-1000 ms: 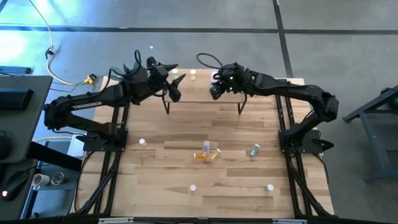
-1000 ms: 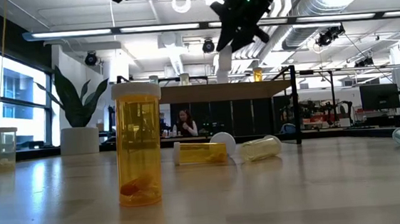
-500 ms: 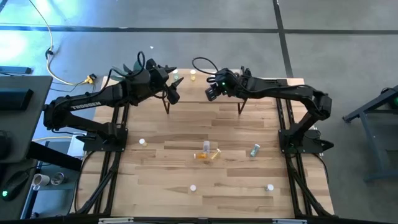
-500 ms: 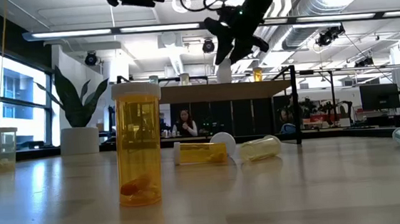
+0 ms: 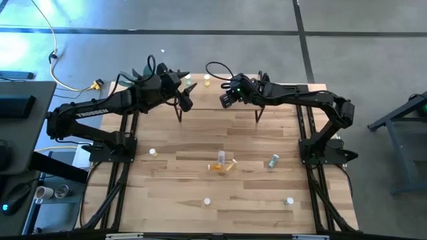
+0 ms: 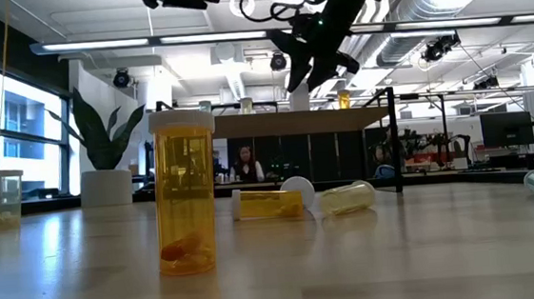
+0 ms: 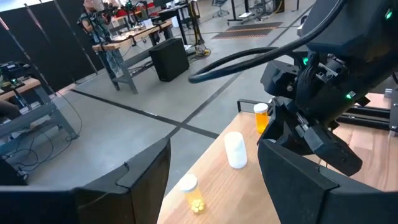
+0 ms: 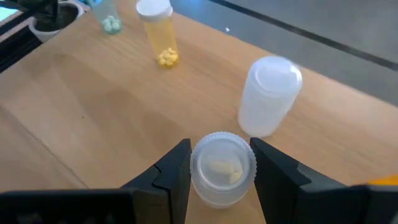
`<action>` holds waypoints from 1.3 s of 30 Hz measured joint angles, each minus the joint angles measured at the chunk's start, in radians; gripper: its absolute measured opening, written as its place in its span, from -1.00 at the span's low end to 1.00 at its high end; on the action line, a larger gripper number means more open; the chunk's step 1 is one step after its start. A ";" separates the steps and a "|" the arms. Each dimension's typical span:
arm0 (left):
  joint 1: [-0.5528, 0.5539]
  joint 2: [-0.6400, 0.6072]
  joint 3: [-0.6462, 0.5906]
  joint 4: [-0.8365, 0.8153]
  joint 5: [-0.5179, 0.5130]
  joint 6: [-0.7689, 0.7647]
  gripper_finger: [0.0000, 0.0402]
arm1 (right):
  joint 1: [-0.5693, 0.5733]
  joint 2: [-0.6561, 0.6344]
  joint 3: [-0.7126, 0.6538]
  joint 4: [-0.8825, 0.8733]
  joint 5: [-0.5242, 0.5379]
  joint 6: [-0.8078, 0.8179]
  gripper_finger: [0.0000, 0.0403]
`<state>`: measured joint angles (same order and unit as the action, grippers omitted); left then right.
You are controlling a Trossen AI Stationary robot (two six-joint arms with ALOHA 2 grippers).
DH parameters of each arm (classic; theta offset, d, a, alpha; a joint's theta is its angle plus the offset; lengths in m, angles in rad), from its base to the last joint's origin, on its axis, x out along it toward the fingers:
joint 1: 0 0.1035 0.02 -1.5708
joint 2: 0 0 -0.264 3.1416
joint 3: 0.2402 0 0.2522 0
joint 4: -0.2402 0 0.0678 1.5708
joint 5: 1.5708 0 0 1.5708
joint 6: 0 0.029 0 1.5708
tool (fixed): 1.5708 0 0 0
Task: Pick and place medicine bottles onto shelf by color
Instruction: Put the right white pill bottle aligned with the other white pill bottle on the shelf
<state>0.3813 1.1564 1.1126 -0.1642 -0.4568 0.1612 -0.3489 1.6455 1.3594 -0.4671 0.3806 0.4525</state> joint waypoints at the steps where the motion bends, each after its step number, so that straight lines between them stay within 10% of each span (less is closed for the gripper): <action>1: 0.000 0.000 0.000 0.000 0.000 0.000 0.16 | 0.000 0.000 0.000 0.004 0.001 -0.005 -0.33; 39: 0.000 0.000 0.000 0.000 0.000 0.000 0.16 | -0.026 -0.002 0.000 0.009 -0.057 -0.092 -0.14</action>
<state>0.3813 1.1568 1.1126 -0.1642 -0.4564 0.1616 -0.3748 1.6440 1.3594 -0.4577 0.3232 0.3607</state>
